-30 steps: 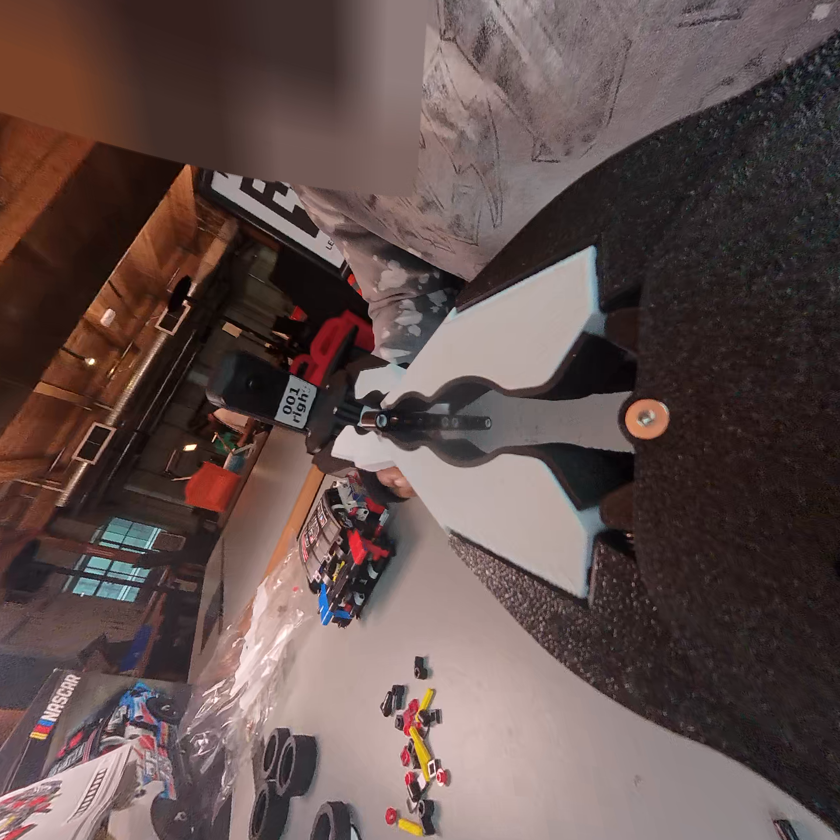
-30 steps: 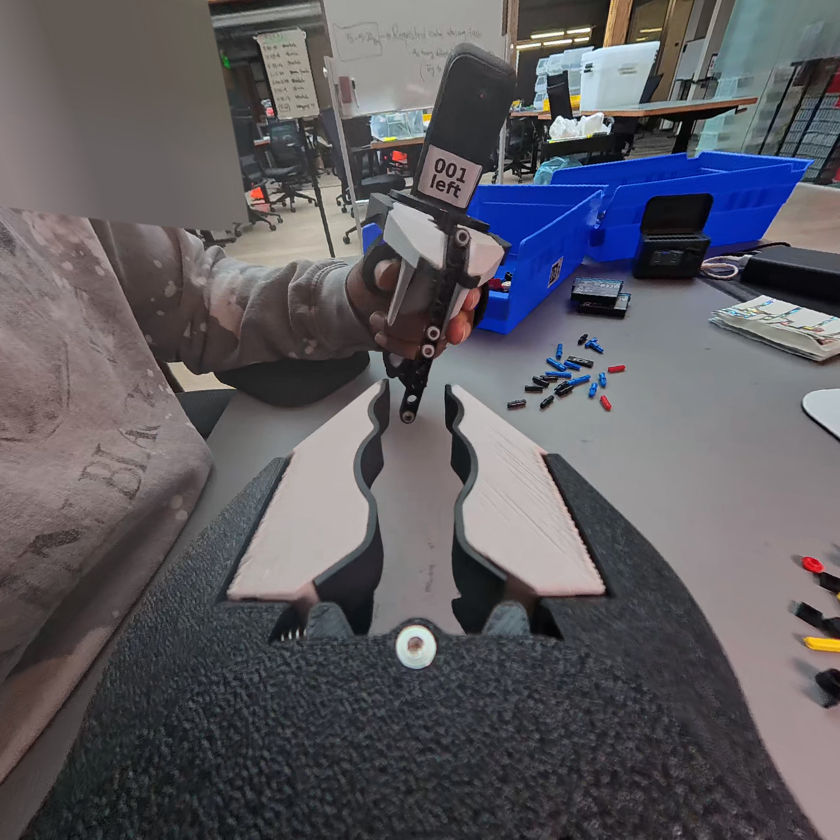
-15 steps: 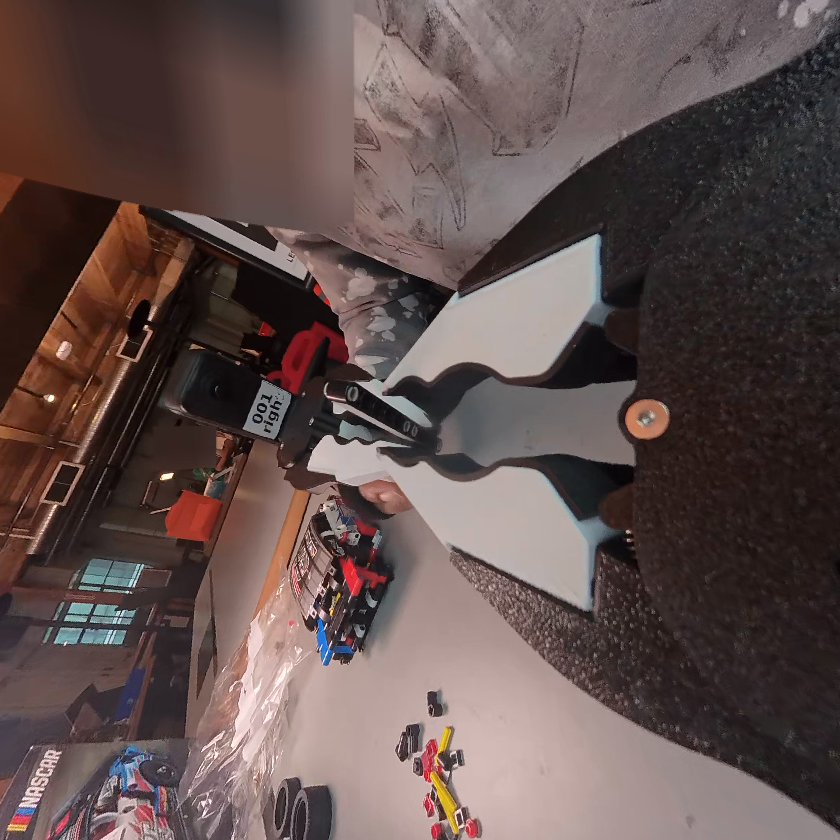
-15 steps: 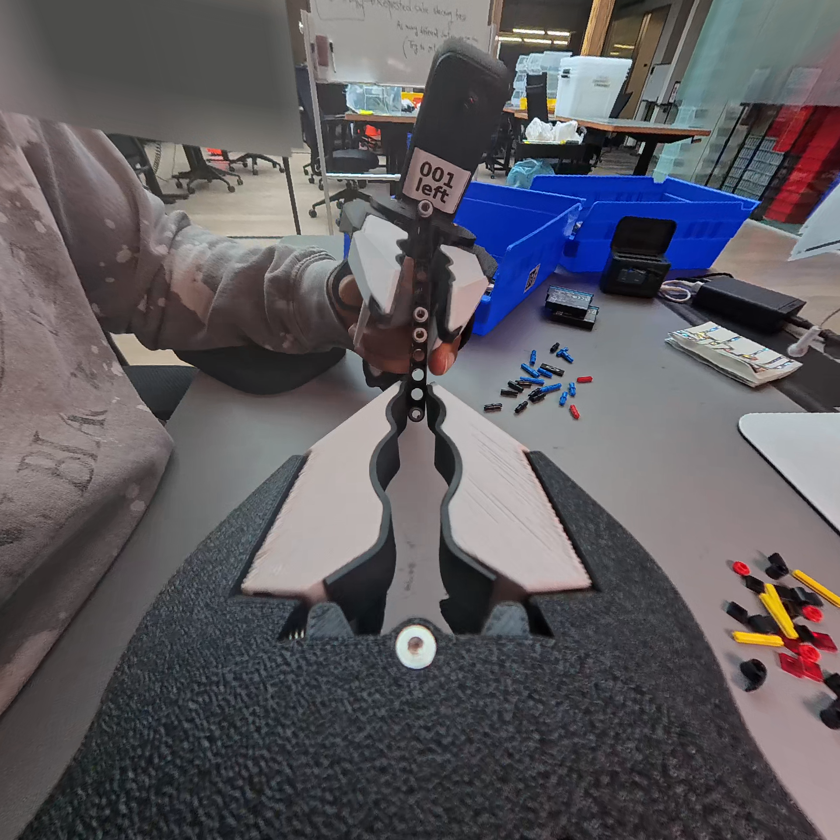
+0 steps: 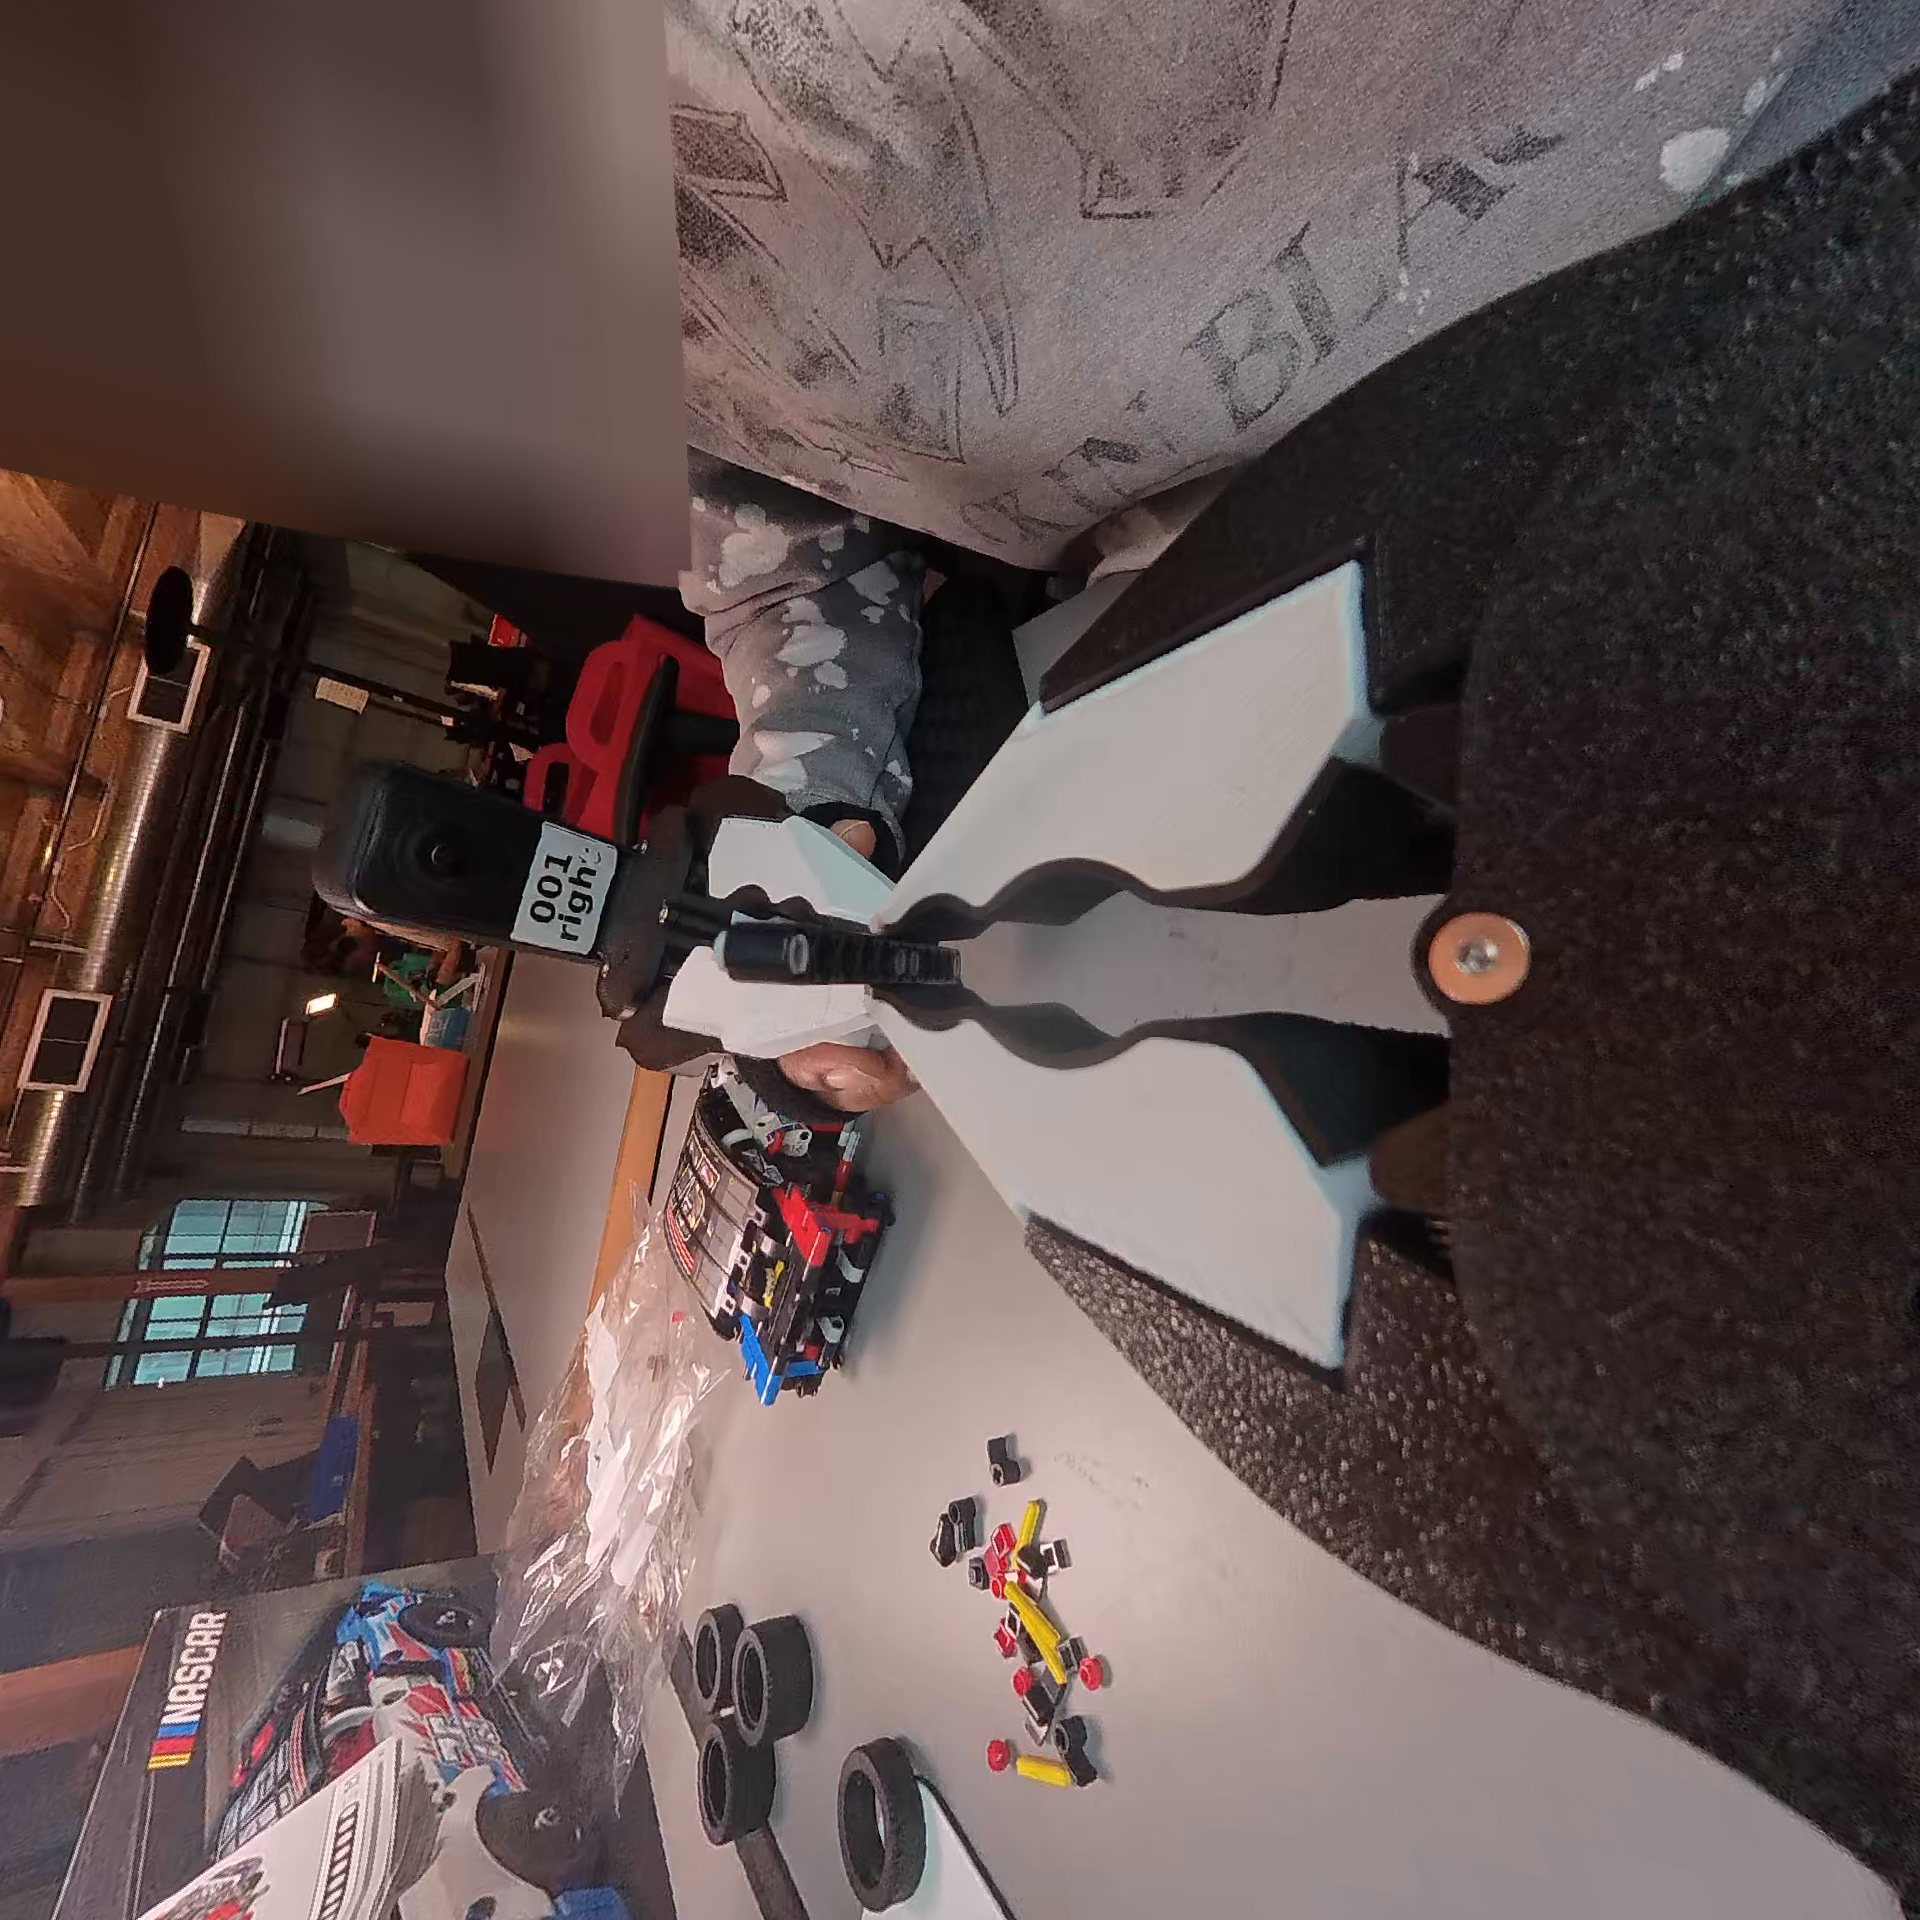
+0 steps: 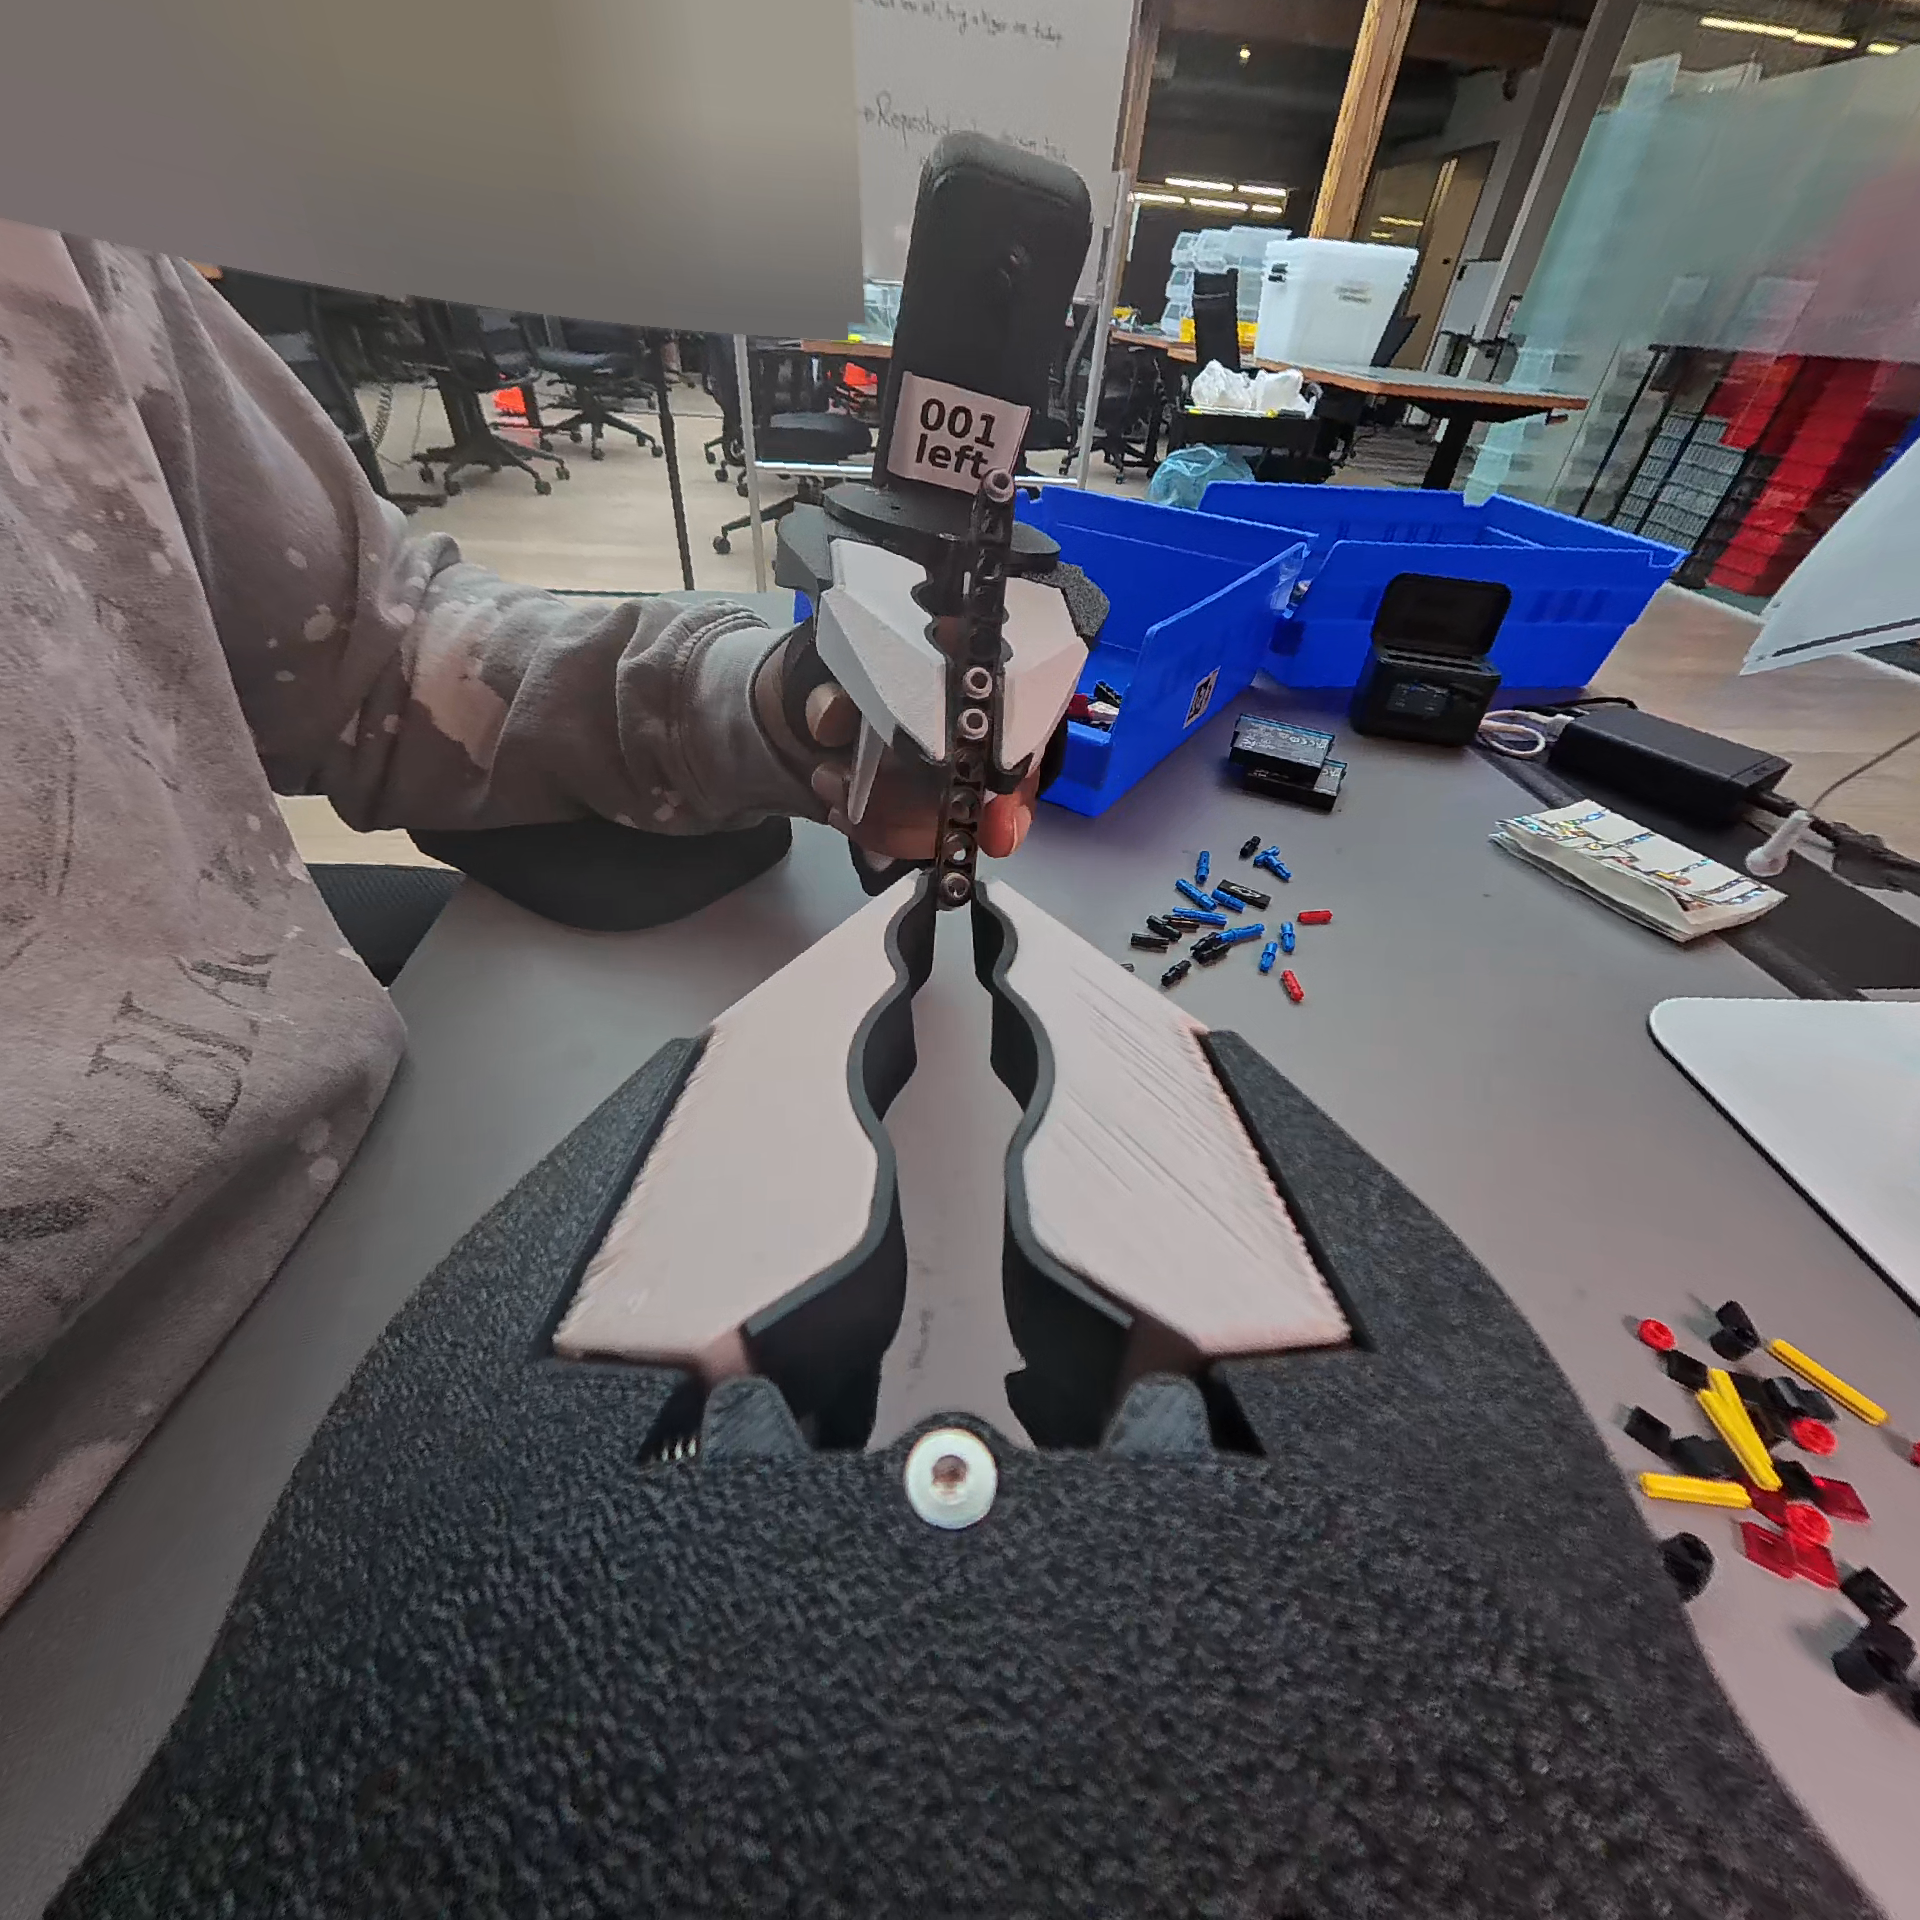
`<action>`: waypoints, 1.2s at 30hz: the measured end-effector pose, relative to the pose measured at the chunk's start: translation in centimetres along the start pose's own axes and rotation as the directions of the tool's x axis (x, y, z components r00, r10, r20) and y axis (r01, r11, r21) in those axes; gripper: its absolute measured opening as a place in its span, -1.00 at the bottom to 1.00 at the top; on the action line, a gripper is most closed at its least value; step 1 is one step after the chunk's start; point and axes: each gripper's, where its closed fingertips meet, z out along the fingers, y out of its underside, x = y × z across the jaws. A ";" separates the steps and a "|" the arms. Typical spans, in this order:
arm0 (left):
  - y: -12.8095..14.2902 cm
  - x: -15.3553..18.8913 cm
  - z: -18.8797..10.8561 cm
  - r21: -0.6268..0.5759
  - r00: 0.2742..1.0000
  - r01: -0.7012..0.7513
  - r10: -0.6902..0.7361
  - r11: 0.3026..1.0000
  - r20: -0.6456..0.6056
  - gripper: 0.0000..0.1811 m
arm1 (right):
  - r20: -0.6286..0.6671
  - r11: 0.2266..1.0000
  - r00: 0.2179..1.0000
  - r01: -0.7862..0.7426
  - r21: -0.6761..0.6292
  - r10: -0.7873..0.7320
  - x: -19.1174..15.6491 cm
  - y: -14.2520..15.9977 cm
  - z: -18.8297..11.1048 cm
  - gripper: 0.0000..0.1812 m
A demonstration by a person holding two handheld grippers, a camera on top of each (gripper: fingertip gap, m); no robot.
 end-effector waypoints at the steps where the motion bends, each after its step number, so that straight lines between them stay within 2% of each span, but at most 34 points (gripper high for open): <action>1: 0.0 0.0 0.0 -0.001 1.000 -0.004 0.004 1.000 0.001 -0.94 | 0.000 1.000 1.000 -0.004 0.002 0.004 0.0 0.0 0.0 -0.93; 10: 0.4 0.6 0.3 -0.037 0.998 -0.062 0.062 0.997 0.004 -0.94 | 0.034 0.999 0.999 -0.002 -0.033 0.003 -0.6 0.5 0.2 -0.95; 17: 1.7 0.8 0.6 -0.118 0.994 -0.111 0.111 0.987 -0.002 -0.94 | 0.044 0.999 0.999 0.012 -0.052 -0.010 -1.0 0.8 0.3 -0.95; 25: 1.5 1.5 0.4 -0.209 0.955 -0.285 0.295 0.936 0.018 -0.94 | 0.110 0.996 0.990 -0.092 -0.007 0.092 -1.5 0.3 0.2 -0.98; 27: 1.6 1.3 0.3 -0.250 0.933 -0.335 0.357 0.908 0.044 -0.94 | 0.149 0.982 0.976 -0.171 0.076 0.158 -1.3 -1.0 -0.3 -1.00; 28: 2.8 0.4 0.1 -0.341 0.915 -0.356 0.399 0.870 0.064 -0.94 | 0.190 0.954 0.958 -0.248 0.169 0.215 -1.1 -2.8 -1.1 -1.00; 29: 4.0 -0.3 -0.2 -0.401 0.901 -0.371 0.430 0.837 0.064 -0.94 | 0.175 0.946 0.961 -0.251 0.206 0.216 -0.4 -3.6 -1.7 -1.00; 31: 3.2 0.9 0.0 -0.289 0.937 -0.326 0.349 0.900 0.030 -0.94 | 0.041 0.982 0.991 -0.134 0.135 0.129 0.9 -2.5 -1.6 -1.00; 32: 2.7 0.9 -0.1 -0.264 0.940 -0.319 0.339 0.910 0.031 -0.94 | 0.013 0.985 0.992 -0.129 0.114 0.128 1.2 -1.9 -1.5 -1.00; 34: 2.2 0.8 -0.3 -0.240 0.940 -0.319 0.338 0.917 0.042 -0.94 | 0.025 0.989 0.990 -0.140 0.045 0.139 0.8 -0.4 -0.8 -1.00; 36: 2.0 0.8 -0.3 -0.213 0.945 -0.309 0.325 0.927 0.046 -0.94 | 0.051 0.995 0.994 -0.098 0.004 0.097 -0.4 0.4 0.1 -0.87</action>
